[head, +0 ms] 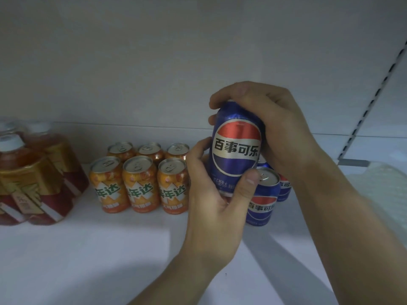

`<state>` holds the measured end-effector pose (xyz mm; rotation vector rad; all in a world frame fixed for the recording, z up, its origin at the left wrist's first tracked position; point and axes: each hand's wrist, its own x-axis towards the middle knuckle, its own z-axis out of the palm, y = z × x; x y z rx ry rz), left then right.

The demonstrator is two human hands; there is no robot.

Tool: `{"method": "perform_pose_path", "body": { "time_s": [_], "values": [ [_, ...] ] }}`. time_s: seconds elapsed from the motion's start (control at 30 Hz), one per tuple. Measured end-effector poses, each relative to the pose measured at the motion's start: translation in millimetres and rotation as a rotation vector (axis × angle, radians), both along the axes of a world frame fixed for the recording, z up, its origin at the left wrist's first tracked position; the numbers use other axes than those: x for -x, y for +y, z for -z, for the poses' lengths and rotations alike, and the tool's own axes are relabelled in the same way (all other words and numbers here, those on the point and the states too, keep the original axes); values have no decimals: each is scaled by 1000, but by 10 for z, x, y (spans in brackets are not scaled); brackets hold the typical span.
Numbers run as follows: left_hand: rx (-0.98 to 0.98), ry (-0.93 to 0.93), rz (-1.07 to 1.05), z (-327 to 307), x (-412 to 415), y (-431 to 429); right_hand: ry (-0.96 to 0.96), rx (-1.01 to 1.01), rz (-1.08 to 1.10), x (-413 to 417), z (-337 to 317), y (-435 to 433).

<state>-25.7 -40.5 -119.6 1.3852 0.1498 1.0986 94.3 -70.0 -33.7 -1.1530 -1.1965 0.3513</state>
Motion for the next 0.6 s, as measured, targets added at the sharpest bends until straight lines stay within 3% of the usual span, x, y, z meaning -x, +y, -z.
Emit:
{"method": "perform_pose_path", "body": {
  "time_s": [0.17,0.27,0.47,0.6],
  "values": [
    [416,-26,516,-50,56,166,97,-33,-4,-106,9,-3],
    [512,31,686,-44,80,190,149,-42,-60,-127,5,-13],
    [69,128,296,-79,49,128,82,-48,5,-88,14,-13],
    [41,31,181,-42,56,75,31,6,1,-61,12,-6]
  ]
}}
